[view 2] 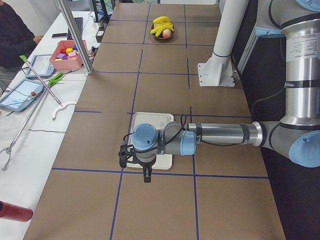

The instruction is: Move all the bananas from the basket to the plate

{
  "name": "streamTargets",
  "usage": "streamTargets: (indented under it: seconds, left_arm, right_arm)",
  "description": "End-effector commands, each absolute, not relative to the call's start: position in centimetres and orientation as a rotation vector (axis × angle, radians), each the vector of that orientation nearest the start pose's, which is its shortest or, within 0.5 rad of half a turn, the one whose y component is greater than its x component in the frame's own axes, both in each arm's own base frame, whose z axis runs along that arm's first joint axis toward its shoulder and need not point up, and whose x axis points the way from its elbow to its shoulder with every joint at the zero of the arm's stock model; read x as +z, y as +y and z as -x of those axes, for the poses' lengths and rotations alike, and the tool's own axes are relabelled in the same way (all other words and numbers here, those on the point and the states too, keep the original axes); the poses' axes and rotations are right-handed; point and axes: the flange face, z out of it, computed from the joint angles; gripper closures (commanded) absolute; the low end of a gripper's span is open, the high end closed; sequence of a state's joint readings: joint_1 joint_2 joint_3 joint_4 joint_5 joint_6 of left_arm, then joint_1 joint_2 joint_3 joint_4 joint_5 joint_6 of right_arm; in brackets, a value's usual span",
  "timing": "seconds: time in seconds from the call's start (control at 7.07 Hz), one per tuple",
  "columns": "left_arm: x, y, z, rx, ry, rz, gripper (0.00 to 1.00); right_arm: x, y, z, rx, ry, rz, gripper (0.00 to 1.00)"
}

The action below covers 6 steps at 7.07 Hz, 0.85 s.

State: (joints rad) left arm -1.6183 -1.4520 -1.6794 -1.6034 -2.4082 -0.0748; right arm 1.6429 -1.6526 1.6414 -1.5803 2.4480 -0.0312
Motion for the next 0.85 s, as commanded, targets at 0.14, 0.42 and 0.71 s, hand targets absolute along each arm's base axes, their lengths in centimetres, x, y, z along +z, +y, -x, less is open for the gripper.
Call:
streamTargets:
  seconds: [0.14, 0.42, 0.71]
  left_arm:
    - [65.1, -44.0, 8.0, -0.103, 0.84, -0.014, 0.0]
    - [64.9, -44.0, 8.0, -0.103, 0.84, -0.017, 0.0]
    - [64.4, -44.1, 8.0, -0.101, 0.841, -0.026, 0.0]
  right_arm:
    - [65.6, -45.0, -8.9, 0.048, -0.876, -0.031, 0.0]
    - [62.7, -45.6, -8.1, 0.0, -0.872, -0.08, 0.0]
    - [56.4, -46.4, -6.0, -0.088, -0.873, -0.172, 0.0]
